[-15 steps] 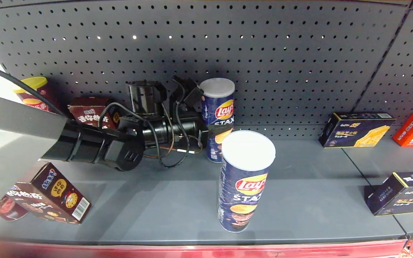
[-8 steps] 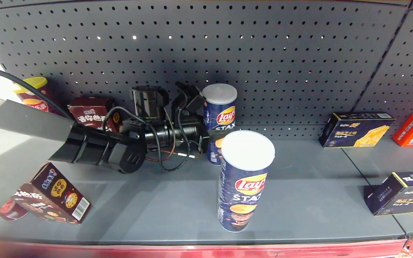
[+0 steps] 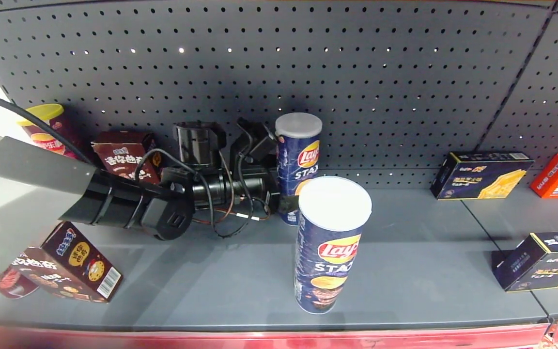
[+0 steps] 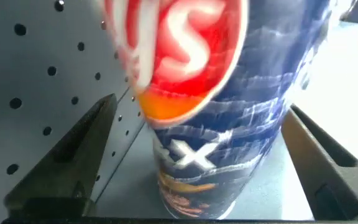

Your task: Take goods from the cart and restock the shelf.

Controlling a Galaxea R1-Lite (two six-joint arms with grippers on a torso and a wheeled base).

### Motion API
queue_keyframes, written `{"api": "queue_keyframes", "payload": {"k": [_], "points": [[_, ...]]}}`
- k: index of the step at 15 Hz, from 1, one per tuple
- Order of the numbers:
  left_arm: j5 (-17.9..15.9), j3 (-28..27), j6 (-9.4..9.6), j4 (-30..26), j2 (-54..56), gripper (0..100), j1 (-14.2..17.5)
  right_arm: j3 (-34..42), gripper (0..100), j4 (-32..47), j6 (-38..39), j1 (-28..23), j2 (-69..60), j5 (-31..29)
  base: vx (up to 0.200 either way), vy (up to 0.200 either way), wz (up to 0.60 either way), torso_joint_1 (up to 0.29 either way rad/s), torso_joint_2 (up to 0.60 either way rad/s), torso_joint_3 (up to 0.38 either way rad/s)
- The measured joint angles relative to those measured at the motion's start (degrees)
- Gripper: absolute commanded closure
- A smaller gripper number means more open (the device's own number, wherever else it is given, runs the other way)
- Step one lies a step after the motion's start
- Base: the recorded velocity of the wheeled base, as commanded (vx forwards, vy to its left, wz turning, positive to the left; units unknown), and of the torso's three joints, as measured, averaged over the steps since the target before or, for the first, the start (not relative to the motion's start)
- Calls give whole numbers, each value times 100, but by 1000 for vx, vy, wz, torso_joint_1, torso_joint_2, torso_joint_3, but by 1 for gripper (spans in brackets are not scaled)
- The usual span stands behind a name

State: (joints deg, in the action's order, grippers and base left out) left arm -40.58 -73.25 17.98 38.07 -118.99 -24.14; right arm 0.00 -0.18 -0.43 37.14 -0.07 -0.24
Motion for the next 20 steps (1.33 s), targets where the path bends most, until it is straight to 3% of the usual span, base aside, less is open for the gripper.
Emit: {"api": "queue_keyframes", "payload": {"k": [3, 7, 9, 11, 20], "points": [[24, 160, 13, 143, 234, 0, 30, 0, 0, 2, 0, 1, 0, -2, 0, 0, 0, 0, 0, 0], [172, 777, 13, 330, 700, 0, 138, 0, 0, 0, 2, 0, 0, -2, 0, 0, 0, 0, 0, 0], [574, 1096, 27, 341, 920, 0, 215, 0, 0, 0, 0, 1, 0, -2, 0, 0, 0, 0, 0, 0], [1300, 1226, 35, 343, 1029, 0, 217, 0, 0, 2, 0, 0, 0, -2, 0, 0, 0, 0, 0, 0], [1491, 1264, -13, 550, 1112, 0, 123, 0, 0, -2, 0, 1, 0, 0, 0, 0, 0, 0, 0, 0]]}}
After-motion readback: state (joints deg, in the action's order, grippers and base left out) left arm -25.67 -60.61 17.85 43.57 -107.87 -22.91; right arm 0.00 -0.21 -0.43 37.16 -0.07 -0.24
